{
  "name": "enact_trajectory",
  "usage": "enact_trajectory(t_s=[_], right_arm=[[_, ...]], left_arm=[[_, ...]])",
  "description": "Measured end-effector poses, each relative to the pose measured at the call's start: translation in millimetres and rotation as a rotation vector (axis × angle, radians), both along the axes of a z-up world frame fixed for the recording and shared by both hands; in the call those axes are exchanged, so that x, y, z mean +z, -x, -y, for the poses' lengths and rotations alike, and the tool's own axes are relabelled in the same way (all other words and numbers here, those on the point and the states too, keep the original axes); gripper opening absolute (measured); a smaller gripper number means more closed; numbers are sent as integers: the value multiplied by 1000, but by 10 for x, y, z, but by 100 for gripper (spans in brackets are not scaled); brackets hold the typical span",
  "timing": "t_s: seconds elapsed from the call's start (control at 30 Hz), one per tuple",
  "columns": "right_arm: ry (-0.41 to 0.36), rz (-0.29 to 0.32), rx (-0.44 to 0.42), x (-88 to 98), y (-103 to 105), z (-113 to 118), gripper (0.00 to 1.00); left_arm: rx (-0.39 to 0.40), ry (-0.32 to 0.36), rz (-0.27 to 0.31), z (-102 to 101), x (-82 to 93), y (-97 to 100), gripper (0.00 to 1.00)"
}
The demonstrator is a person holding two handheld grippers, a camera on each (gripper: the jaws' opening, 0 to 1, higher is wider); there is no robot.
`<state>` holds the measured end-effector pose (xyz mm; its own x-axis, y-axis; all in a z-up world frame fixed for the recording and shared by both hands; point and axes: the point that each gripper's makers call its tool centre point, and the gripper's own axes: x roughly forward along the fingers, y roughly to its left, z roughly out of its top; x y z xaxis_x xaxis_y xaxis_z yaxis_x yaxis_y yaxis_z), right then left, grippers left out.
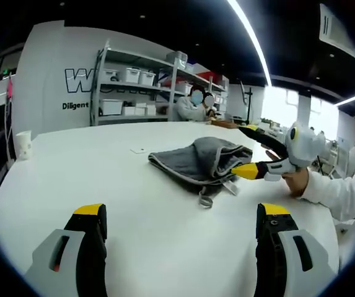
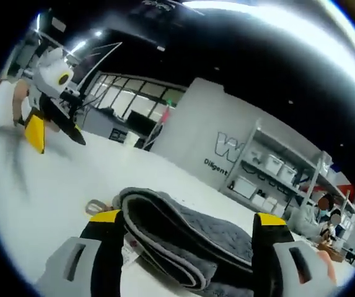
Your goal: Open the folded towel by lifting each exposed corner and separating the folded layers until the towel lies flat within the target outline without major curled edges
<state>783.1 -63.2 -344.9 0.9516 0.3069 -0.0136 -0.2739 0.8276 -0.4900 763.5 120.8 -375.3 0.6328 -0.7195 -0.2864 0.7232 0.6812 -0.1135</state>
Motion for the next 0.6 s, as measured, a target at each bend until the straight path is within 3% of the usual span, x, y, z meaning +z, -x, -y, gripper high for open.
enact_trajectory(t_s=[0.27,0.5,0.6], right_arm=[[11,-20,45,-74,82,-284,72],[-35,-119,85,-251,123,-500,68],[-40,-130,111,-272,172,-582,67]], left_arm=[[-4,1,-2,14,-4,1,100],[-4,9,-1,2,18,-3,100],[-3,13,-1,-4,29,-9,100]])
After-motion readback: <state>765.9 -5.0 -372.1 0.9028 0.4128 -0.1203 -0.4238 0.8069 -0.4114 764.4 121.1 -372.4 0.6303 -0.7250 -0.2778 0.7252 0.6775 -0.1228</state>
